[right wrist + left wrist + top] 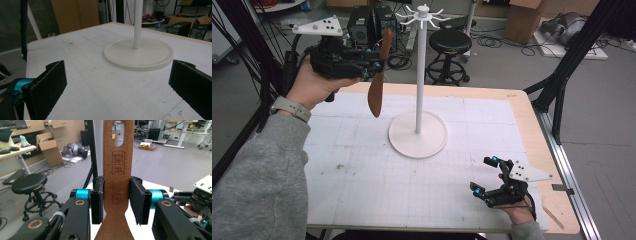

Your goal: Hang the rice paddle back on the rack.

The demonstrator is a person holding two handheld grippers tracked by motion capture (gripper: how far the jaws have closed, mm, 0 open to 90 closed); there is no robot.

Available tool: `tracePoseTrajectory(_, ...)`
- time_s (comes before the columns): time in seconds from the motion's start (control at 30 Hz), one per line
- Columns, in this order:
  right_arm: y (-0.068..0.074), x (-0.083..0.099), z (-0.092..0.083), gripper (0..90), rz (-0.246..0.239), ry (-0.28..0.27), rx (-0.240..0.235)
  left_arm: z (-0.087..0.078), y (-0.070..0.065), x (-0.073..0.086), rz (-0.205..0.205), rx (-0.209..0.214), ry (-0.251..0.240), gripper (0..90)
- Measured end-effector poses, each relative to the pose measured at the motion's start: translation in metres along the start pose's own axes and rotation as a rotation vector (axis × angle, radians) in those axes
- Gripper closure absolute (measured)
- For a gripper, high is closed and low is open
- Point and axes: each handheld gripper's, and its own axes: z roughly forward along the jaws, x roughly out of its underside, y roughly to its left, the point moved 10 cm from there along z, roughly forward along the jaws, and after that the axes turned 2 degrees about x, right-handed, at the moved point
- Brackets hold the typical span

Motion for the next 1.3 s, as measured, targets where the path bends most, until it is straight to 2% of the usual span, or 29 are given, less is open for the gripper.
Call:
tracePoseTrajectory(0.27,-0.001,0.0,-0.003,0.1,-0.001,-0.005,0.005,0.008,0.003,-0.015,0.014,-0.002,-0.002,65.2)
tracePoseTrajectory(0.47,-0.001,0.0,-0.004,0.1,0.001,-0.005,0.005,0.012,0.009,-0.015,0.005,-0.022,-0.001,65.3)
tracePoseTrajectory(0.7,-0.001,0.0,-0.003,0.1,-0.003,-0.005,0.003,0.016,0.015,-0.018,-0.014,-0.07,-0.002,65.3)
tracePoseTrajectory(0.93,-0.001,0.001,-0.004,0.1,0.005,-0.001,0.004,0.019,0.013,-0.02,-0.02,-0.056,-0.007,65.3)
tracePoseTrajectory(1.1,-0.001,0.001,-0.004,0.1,-0.001,-0.005,0.004,0.022,0.012,-0.02,-0.014,-0.061,0.002,65.3)
tracePoseTrajectory(1.3,-0.001,0.001,-0.004,0.1,0.003,-0.005,0.002,0.027,0.014,-0.02,-0.027,-0.067,-0.005,65.3)
